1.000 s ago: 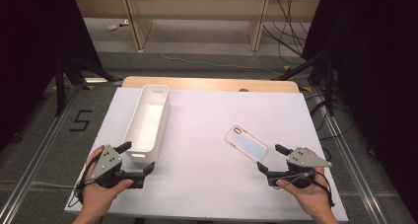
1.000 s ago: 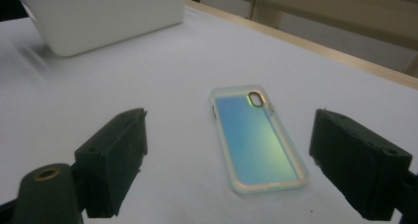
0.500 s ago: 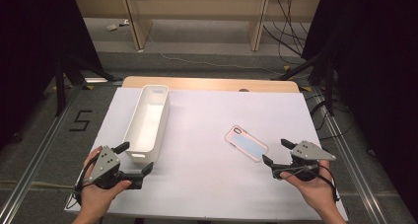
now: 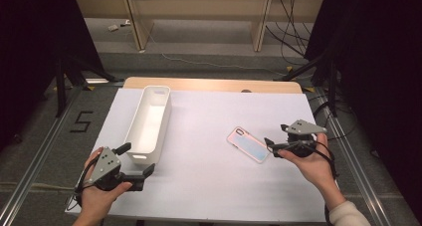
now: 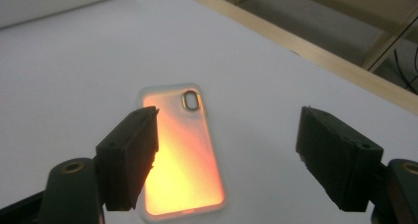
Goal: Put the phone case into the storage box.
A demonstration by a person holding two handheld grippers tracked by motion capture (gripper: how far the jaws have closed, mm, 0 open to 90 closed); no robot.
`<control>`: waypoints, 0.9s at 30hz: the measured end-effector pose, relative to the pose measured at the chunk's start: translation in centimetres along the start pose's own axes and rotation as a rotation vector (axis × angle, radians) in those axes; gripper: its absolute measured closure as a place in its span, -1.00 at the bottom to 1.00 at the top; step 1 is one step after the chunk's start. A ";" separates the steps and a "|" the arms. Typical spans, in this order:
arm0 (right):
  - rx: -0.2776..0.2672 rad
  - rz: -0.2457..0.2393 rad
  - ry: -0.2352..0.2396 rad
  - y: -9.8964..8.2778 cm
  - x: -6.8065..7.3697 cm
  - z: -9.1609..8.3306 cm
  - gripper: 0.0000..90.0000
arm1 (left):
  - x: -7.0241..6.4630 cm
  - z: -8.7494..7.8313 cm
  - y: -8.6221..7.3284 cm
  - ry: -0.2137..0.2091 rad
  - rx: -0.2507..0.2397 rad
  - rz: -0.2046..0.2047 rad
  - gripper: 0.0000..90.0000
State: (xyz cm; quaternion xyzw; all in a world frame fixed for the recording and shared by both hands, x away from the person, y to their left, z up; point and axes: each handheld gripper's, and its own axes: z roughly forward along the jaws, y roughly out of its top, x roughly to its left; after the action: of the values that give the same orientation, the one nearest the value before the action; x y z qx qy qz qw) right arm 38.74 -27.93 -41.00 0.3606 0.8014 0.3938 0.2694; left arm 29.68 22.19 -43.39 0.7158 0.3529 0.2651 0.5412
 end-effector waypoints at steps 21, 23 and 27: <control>0.480 -0.085 0.102 2.7 -1.9 8.1 -0.02 | -0.2 -0.1 -0.2 0.001 0.001 0.004 -1.00; 0.509 -0.091 0.113 2.6 -1.8 8.8 0.07 | -0.2 -0.1 -0.1 0.005 0.006 0.007 -1.00; 0.566 -0.119 0.140 2.6 -1.7 10.3 0.33 | -0.1 -0.1 -0.1 0.003 0.005 0.005 -1.00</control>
State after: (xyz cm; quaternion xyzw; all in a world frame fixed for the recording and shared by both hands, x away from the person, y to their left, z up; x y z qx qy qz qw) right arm 48.09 -23.63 -44.23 0.3458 0.9158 0.1619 0.1247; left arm 29.47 22.18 -43.50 0.7176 0.3527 0.2667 0.5381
